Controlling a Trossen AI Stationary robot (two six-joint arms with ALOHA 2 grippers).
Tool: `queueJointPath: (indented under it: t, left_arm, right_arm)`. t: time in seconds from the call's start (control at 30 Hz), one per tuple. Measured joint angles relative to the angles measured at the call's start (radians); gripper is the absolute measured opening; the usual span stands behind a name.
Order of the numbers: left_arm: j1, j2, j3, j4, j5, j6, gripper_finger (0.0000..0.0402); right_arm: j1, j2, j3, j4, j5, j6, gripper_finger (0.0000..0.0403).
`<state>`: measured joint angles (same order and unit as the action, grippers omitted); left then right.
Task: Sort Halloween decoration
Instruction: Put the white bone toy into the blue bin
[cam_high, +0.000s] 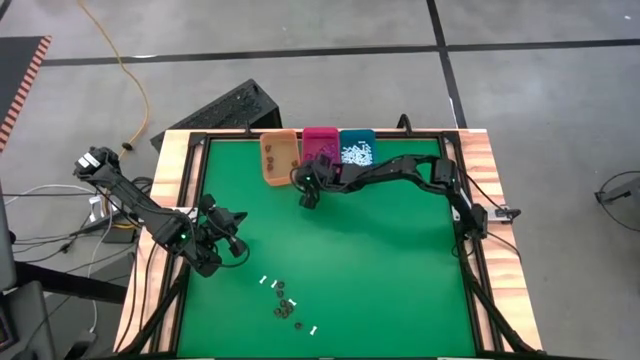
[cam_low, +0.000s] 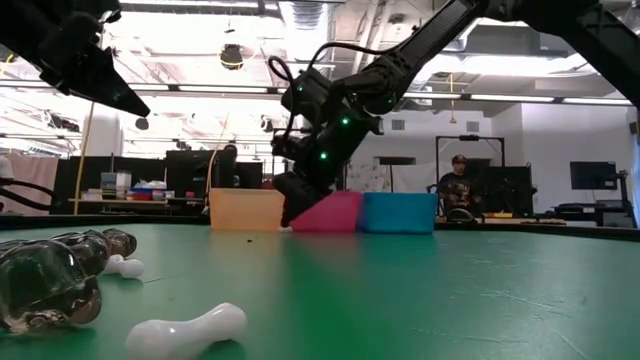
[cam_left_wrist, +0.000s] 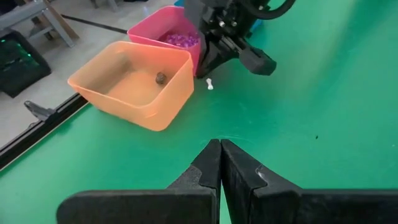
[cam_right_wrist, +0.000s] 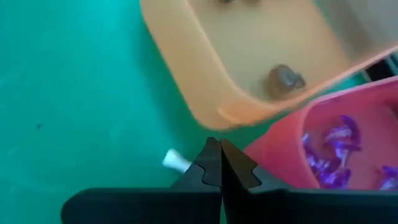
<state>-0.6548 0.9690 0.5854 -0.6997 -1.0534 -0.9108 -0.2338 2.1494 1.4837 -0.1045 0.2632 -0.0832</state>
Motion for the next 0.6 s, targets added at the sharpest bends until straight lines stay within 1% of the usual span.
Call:
queueJointPath:
  t: [0.2,0.4,0.6]
  left_arm:
    - [0.000,0.000,0.000,0.000,-0.002,0.000,0.0000]
    - [0.000,0.000,0.000,0.001,-0.002,-0.002,0.0000]
    - [0.000,0.000,0.000,0.001,-0.002,-0.002,0.0000]
  right_arm:
    - [-0.006,0.000,0.000,-0.044,-0.025,0.031,0.0019]
    - [-0.002,0.000,0.000,-0.051,-0.025,0.031,0.0019]
    - [0.027,-0.002,0.000,-0.099,-0.025,0.027,0.0019]
